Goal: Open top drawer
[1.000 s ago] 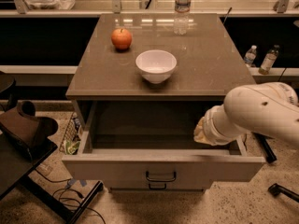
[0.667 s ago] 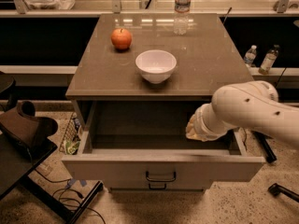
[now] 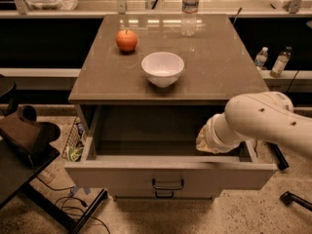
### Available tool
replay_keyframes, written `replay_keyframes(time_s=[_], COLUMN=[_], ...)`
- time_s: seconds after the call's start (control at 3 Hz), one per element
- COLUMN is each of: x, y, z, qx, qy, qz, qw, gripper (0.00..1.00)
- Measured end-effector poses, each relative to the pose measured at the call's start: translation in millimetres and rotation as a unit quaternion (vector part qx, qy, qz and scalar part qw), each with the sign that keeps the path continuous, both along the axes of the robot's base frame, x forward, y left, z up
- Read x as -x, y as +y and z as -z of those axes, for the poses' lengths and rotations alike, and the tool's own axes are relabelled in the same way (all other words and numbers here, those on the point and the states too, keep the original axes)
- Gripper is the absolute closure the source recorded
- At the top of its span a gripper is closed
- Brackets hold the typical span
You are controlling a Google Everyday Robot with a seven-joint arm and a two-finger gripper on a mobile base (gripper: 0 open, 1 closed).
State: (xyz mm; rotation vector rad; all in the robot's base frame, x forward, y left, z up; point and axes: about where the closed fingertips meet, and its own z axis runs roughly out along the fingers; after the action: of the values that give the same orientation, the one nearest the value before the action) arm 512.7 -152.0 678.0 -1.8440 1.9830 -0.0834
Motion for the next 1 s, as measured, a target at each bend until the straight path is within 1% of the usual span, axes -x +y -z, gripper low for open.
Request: replay_keyframes(time_s=[0.33,0.67,1.0], x=[29.6,64.4,68.6], y=[-7.0,-3.4,-4.2], z=[3.9,2.1,4.0], qx=[-0.005,-0.017,-0.020], qy=[0.014,0.028,0.031], qz=[0.016,0.018,0.021], qw=[0.9998,0.9993,0.9991], gripper=[1.00,1.00,1.00])
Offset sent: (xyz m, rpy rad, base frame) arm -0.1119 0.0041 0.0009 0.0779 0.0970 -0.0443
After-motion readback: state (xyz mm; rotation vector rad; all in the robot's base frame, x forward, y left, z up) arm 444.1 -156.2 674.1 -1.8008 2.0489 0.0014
